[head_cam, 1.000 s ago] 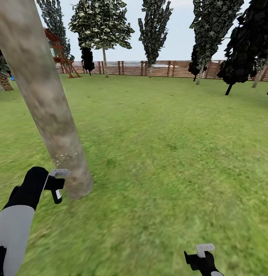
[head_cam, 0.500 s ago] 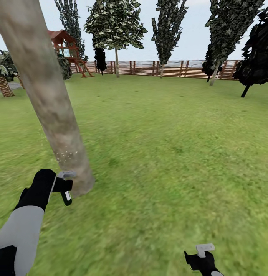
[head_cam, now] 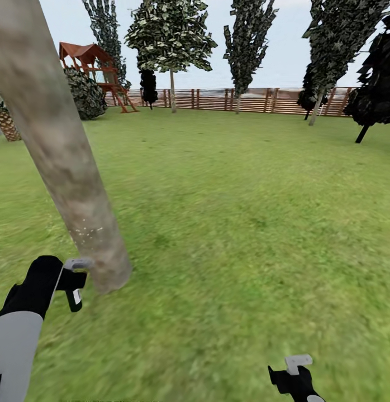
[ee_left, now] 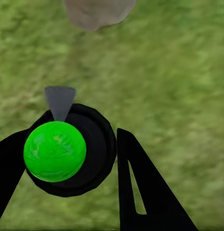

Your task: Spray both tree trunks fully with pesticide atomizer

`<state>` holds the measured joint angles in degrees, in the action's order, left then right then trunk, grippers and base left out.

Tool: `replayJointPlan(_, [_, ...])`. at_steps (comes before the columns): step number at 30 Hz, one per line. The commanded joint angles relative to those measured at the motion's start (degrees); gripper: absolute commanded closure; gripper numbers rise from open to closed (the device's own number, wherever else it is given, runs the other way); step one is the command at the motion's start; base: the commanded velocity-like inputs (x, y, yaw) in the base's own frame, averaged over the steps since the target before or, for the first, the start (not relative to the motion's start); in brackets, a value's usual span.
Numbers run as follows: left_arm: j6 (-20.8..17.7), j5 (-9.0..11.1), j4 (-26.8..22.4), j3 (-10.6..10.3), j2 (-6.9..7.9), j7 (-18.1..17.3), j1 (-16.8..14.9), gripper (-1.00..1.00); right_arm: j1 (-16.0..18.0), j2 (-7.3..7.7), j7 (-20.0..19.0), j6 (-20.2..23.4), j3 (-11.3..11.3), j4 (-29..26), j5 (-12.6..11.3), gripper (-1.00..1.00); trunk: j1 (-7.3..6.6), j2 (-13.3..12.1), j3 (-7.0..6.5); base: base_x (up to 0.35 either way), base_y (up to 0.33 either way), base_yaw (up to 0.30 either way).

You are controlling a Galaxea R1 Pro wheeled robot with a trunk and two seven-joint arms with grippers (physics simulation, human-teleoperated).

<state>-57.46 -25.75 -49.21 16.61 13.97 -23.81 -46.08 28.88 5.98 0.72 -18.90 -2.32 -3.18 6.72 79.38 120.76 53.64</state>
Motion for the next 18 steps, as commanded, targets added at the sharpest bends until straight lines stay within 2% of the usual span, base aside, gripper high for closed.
replayJointPlan(1, [-0.12, -0.58, -0.03, 0.04, -0.18, -0.59, 0.05, 1.00, 0.03, -0.03, 0.07, -0.17, -0.27, 0.05, 0.58, -1.00, -0.01, 0.02, 0.05, 0.008, -0.005, 0.236])
replayJointPlan(3, [-0.14, -0.40, -0.07, 0.00, -1.25, -0.61, 0.14, 1.00, 0.03, -0.06, 0.07, -0.17, -0.24, 0.05, 0.58, -1.00, -0.01, 0.02, 0.05, 0.004, -0.003, 0.255])
replayJointPlan(4, [-0.12, -0.31, -0.12, 0.09, -2.63, -0.65, 0.18, 1.00, 0.03, -0.08, 0.04, -0.17, -0.23, 0.06, 0.58, -1.00, -0.01, 0.02, 0.05, 0.001, -0.001, 0.270])
replayJointPlan(7, [0.00, -0.41, -0.07, 0.15, -5.53, -0.61, 0.20, 1.00, 0.03, -0.10, 0.04, -0.17, -0.23, 0.09, 0.58, -1.00, -0.01, 0.02, 0.05, 0.029, -0.015, 0.200])
replayJointPlan(10, [0.09, -0.67, -0.06, 0.25, -6.27, -0.53, 0.43, 1.00, 0.03, -0.16, 0.02, -0.17, -0.23, 0.10, 0.58, -1.00, -0.01, 0.02, 0.05, 0.180, -0.132, 0.039])
replayJointPlan(14, [1.79, -0.68, -0.26, 0.61, -5.88, 0.07, 4.03, 1.00, 0.03, -0.18, 0.05, -0.17, -0.23, 0.10, 0.58, -1.00, -0.01, 0.02, 0.05, 0.228, -0.188, 0.004])
replayJointPlan(15, [2.23, -0.62, -0.42, 1.19, -5.74, 0.28, 4.56, 1.00, 0.03, -0.18, 0.04, -0.17, -0.23, 0.10, 0.58, -1.00, -0.01, 0.02, 0.05, 0.231, -0.197, 0.001])
replayJointPlan(17, [2.88, -0.56, -0.62, 4.51, -5.54, 0.60, 5.28, 1.00, 0.03, -0.18, 0.01, -0.17, -0.23, 0.10, 0.58, -1.00, -0.01, 0.02, 0.05, 0.231, -0.199, 0.000])
replayJointPlan(18, [3.14, -0.60, -0.80, 7.50, -5.49, 0.58, 5.55, 1.00, 0.03, -0.18, 0.00, -0.17, -0.23, 0.13, 0.58, -1.00, -0.01, 0.02, 0.05, 0.229, -0.202, 0.000])
